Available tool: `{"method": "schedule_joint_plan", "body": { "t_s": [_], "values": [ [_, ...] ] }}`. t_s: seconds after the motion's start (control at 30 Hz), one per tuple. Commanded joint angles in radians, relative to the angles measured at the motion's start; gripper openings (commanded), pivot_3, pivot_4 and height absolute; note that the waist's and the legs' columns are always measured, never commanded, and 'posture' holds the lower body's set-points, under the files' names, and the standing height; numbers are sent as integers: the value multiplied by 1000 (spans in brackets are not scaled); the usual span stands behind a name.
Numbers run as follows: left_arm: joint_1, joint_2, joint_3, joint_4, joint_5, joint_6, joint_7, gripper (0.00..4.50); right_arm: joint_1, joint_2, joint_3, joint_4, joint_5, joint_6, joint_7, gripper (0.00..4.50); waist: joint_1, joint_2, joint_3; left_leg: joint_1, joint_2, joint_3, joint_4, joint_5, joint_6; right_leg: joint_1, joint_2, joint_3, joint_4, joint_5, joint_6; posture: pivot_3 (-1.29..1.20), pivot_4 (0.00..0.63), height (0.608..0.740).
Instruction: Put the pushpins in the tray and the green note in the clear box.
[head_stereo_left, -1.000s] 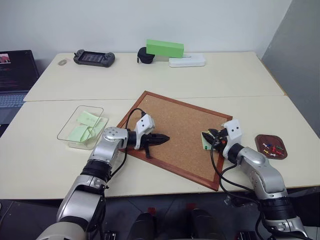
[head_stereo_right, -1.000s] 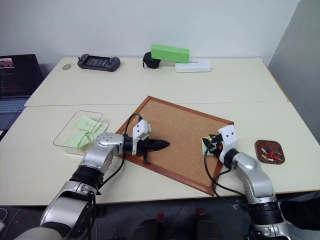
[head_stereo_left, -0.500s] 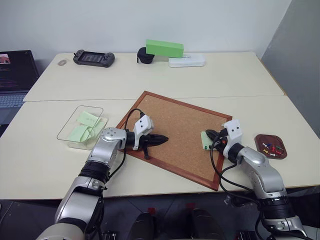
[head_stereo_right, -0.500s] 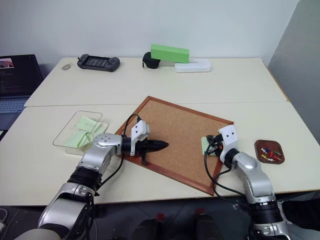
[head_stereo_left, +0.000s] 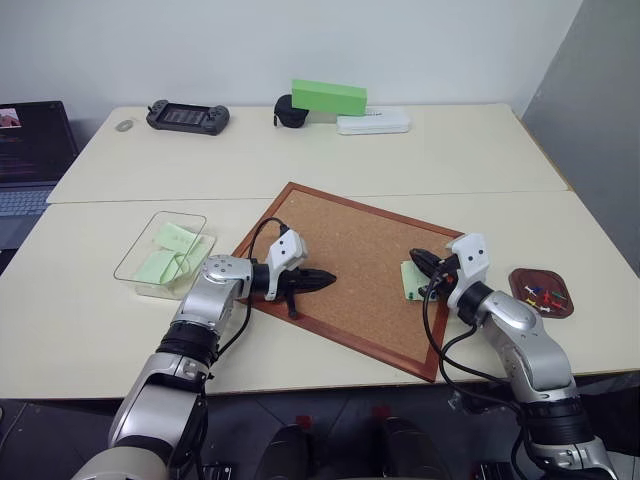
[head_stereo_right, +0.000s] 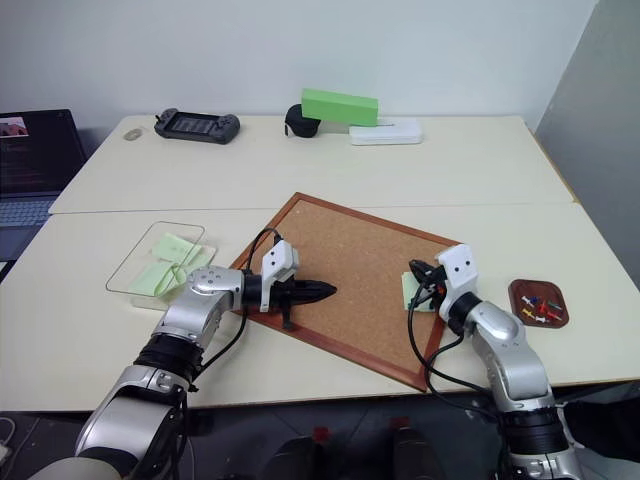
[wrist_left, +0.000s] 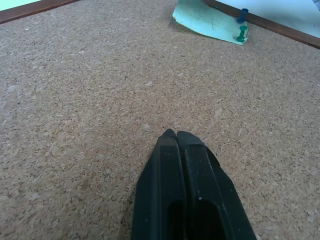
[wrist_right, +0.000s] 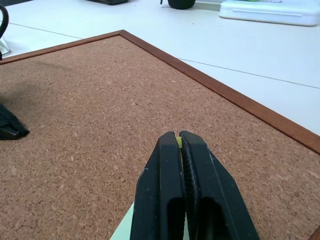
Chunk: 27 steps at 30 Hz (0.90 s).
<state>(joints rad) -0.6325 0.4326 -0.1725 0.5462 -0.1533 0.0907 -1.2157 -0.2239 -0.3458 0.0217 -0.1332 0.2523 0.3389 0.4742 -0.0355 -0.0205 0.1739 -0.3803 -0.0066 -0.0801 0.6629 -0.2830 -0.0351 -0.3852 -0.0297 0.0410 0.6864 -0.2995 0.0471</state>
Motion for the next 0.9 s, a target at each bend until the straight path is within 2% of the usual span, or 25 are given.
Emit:
{"method": "schedule_joint_plan", "body": {
  "t_s": [0.03, 0.23, 0.53, 0.63, 0.77, 0.9],
  "values": [
    [19, 11, -15, -8, 20, 18, -1, 0, -7, -10, -10, -31, -9, -15, 4, 19, 0, 0, 0, 0, 0, 0, 0, 0, 0, 0, 0, 0, 0, 0, 0, 0, 150, 740],
    [26, 13, -16, -25, 18, 29, -3, 0, 36, -20, -42, -107, 2, 17, -20, 19, 1, 0, 0, 0, 0, 0, 0, 0, 0, 0, 0, 0, 0, 0, 0, 0, 150, 740],
    [25, 7, -19, -27, 14, 38, -11, 0, 204, -85, -218, -360, 5, 143, -128, 19, 2, 0, 0, 0, 0, 0, 0, 0, 0, 0, 0, 0, 0, 0, 0, 0, 150, 740],
    [22, 6, -20, -25, 14, 40, -13, 0, 219, -91, -262, -373, 9, 179, -156, 19, 1, 1, 0, 0, 0, 0, 0, 0, 0, 0, 0, 0, 0, 0, 0, 0, 150, 740],
    [16, 8, -25, -18, 18, 38, -24, 0, 209, -91, -423, -297, 34, 278, -240, 19, 5, 1, -1, 0, 0, 0, 0, 0, 0, 0, 0, 0, 0, 0, 0, 0, 150, 740],
    [12, 8, -26, -7, 23, 32, -30, 0, 205, -96, -454, -256, 34, 306, -249, 19, 4, 2, -1, 0, -1, 0, 0, 0, 0, 1, -1, 0, -1, 0, 0, 0, 150, 740]
  ]
}}
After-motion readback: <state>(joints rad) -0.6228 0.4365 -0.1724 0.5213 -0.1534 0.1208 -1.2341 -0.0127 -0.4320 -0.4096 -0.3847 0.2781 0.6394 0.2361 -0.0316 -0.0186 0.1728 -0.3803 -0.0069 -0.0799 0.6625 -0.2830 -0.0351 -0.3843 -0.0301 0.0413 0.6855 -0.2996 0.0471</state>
